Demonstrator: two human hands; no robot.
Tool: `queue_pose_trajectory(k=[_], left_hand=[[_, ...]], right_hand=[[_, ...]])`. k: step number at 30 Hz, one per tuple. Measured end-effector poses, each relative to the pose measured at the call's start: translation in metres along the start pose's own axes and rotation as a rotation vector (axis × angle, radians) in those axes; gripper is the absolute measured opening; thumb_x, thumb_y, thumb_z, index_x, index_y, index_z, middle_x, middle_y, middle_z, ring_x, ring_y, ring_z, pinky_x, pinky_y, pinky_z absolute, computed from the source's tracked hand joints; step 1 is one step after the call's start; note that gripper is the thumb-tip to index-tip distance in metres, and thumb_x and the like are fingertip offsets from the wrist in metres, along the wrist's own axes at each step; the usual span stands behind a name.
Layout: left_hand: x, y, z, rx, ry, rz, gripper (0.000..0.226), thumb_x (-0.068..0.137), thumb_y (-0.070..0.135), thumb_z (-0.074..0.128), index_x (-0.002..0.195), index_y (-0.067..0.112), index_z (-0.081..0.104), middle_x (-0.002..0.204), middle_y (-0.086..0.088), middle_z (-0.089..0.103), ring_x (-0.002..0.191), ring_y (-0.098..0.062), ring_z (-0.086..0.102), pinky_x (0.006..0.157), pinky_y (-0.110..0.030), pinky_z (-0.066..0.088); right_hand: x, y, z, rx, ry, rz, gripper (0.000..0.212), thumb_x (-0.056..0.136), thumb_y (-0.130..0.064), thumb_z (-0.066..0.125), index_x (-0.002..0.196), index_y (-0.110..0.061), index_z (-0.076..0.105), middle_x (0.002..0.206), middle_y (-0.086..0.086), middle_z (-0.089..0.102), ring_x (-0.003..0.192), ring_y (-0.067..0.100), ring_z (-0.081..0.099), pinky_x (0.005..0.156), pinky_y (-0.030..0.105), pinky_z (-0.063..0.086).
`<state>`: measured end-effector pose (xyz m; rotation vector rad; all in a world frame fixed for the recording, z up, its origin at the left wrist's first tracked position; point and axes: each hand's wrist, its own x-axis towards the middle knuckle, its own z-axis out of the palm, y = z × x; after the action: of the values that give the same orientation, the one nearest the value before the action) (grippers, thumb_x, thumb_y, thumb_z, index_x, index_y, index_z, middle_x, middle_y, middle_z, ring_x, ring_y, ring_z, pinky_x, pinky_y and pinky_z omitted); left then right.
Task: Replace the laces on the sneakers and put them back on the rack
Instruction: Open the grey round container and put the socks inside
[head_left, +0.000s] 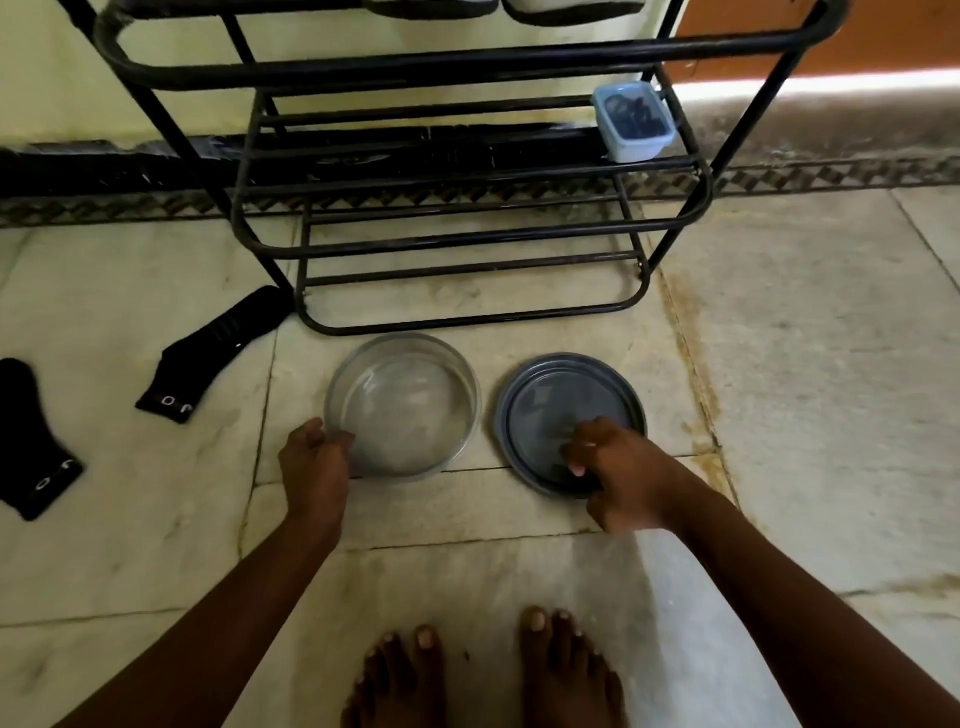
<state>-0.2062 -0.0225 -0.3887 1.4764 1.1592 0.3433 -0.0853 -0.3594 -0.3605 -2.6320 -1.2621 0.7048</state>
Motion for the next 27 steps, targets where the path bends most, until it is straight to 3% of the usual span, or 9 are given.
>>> queue_pose_trajectory(k=[3,6,9,12,16,20,23,25,27], left_hand=[[-0.004,0.004,-0.007,0.012,0.077,-0.002,0.052,0.091,0.011,0.067,0.141,0.010,0.053,0.127,-0.003,0.054,0.112,-0.019,0.051,0.095,-0.034,0.043],[-0.007,0.009,-0.017,0.000,0.101,0.012,0.047,0.093,0.013,0.065,0.139,0.013,0.055,0.128,-0.002,0.055,0.113,-0.019,0.051,0.097,-0.035,0.043],[-0.003,0.014,-0.037,-0.039,0.100,0.032,0.040,0.094,0.010,0.066,0.134,0.013,0.059,0.121,-0.001,0.060,0.111,-0.018,0.055,0.095,-0.030,0.041],[0.003,0.020,-0.055,-0.044,0.113,0.091,0.033,0.094,0.006,0.066,0.126,0.009,0.062,0.116,-0.004,0.063,0.110,-0.021,0.059,0.094,-0.029,0.043],[0.030,0.016,-0.079,-0.026,0.137,0.113,0.028,0.091,0.003,0.068,0.117,0.014,0.066,0.120,-0.010,0.066,0.111,-0.026,0.062,0.094,-0.031,0.047],[0.057,0.011,-0.107,0.178,0.133,0.251,0.033,0.089,0.000,0.069,0.119,0.014,0.068,0.124,-0.009,0.060,0.110,-0.025,0.060,0.089,-0.025,0.048],[0.085,0.007,-0.130,0.427,0.083,0.427,0.044,0.080,-0.006,0.072,0.119,0.014,0.068,0.119,-0.007,0.056,0.113,-0.034,0.057,0.101,-0.047,0.049],[0.111,0.003,-0.145,0.683,0.045,0.548,0.054,0.073,-0.008,0.071,0.122,0.014,0.067,0.124,-0.011,0.056,0.112,-0.039,0.056,0.093,-0.055,0.052],[0.133,0.002,-0.154,0.952,0.036,0.555,0.061,0.070,-0.009,0.067,0.126,0.016,0.066,0.132,-0.013,0.055,0.110,-0.040,0.053,0.082,-0.051,0.053]], right_hand=[[0.011,-0.012,-0.015,0.076,0.043,-0.028,0.038,0.072,-0.034,0.065,0.109,-0.027,0.066,0.113,-0.008,0.054,0.101,0.014,0.053,0.080,0.027,0.050],[0.036,-0.032,-0.029,0.121,0.074,-0.087,0.028,0.084,-0.039,0.056,0.109,-0.030,0.065,0.116,-0.007,0.058,0.101,0.016,0.058,0.084,0.036,0.055],[0.071,-0.071,-0.042,0.112,0.141,-0.164,0.016,0.087,-0.031,0.057,0.102,-0.026,0.059,0.104,-0.005,0.054,0.087,0.021,0.060,0.071,0.041,0.054],[0.109,-0.114,-0.053,0.066,0.145,-0.239,0.027,0.089,-0.029,0.059,0.113,-0.019,0.063,0.112,0.002,0.056,0.089,0.028,0.063,0.073,0.040,0.054],[0.156,-0.165,-0.057,0.011,0.072,-0.336,0.038,0.090,-0.040,0.047,0.124,-0.027,0.059,0.126,-0.003,0.054,0.105,0.021,0.058,0.084,0.034,0.048],[0.196,-0.206,-0.053,-0.060,0.013,-0.439,0.008,0.092,-0.026,0.055,0.097,-0.023,0.058,0.100,-0.003,0.052,0.084,0.020,0.056,0.068,0.035,0.046],[0.220,-0.225,-0.051,-0.127,-0.049,-0.504,0.016,0.091,-0.025,0.061,0.105,-0.017,0.060,0.103,0.002,0.055,0.089,0.022,0.057,0.074,0.041,0.052],[0.236,-0.233,-0.048,-0.166,-0.063,-0.535,0.023,0.090,-0.027,0.062,0.110,-0.015,0.061,0.106,0.005,0.056,0.093,0.025,0.058,0.076,0.041,0.052],[0.254,-0.240,-0.044,-0.163,-0.068,-0.544,0.027,0.089,-0.027,0.063,0.112,-0.013,0.061,0.110,0.007,0.056,0.098,0.027,0.057,0.077,0.040,0.052]])
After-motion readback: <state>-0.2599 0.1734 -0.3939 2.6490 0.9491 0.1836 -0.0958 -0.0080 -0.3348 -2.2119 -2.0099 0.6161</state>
